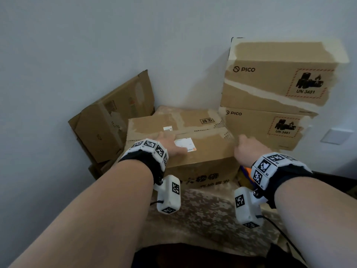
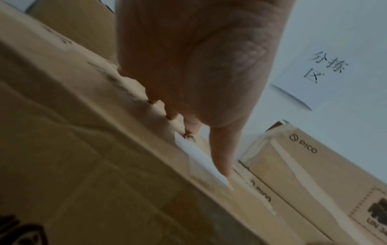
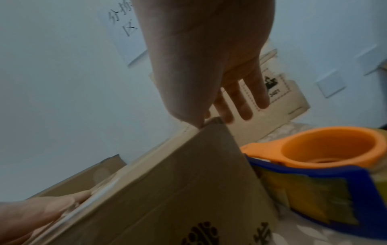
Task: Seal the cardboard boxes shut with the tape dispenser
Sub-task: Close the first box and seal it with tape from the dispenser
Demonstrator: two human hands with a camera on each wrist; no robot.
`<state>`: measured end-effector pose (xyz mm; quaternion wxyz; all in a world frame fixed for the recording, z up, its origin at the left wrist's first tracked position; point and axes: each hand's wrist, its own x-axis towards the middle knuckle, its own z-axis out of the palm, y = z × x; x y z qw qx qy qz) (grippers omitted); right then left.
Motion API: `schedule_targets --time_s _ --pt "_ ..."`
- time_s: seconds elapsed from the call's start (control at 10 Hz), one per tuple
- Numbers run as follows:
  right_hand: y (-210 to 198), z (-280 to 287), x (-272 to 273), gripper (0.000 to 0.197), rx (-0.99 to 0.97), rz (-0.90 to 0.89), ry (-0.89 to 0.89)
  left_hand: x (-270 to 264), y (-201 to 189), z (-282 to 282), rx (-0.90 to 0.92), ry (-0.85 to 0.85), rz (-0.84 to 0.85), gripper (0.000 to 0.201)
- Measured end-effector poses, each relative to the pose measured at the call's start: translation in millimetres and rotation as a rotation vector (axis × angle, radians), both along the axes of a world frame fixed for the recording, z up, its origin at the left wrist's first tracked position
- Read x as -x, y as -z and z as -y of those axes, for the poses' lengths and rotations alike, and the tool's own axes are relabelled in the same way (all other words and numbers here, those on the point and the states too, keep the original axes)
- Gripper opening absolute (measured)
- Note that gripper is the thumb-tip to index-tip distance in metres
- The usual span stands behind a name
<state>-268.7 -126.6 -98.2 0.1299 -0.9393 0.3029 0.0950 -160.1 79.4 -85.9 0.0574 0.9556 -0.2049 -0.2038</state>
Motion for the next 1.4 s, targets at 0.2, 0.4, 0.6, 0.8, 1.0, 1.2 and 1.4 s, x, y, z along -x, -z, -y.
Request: schedule_targets --time_s 0.2,0.4,0.6,0.8,1.0,1.2,1.4 --pt "6.0 6.4 7.4 0.033 0.092 -0.088 -0.085 -4.1 20.4 9.7 -0.122 0.034 0.004 0.139" --pt "14.0 11.1 5.1 0.028 0.047 0.025 -0.012 -2.3 23.2 10.6 -0.158 0.073 0.009 0.154" --pt "29.9 10.9 5.2 0.02 0.033 -0.185 0.201 3.1 16.1 11.6 -0.173 0.084 0.001 0.146" --pt "39.9 3.7 23.9 0.045 -0.136 0.003 0.127 -2.5 22.0 10.1 -0.149 0.087 0.046 0.138" --pt "33.1 1.1 17.1 0.042 -0.001 -0.184 0.093 -1.3 21.9 10.4 -0.123 0.063 0.02 0.141" --pt "27.5 14.3 17.5 0.017 -0.003 0.036 0.183 1.2 21.2 8.9 -0.108 0.065 0.055 0.134" --pt "4.3 23.8 16.3 0.028 0.101 0.31 0.139 0.1 22.7 2.2 -0.055 0.016 0.073 0.116"
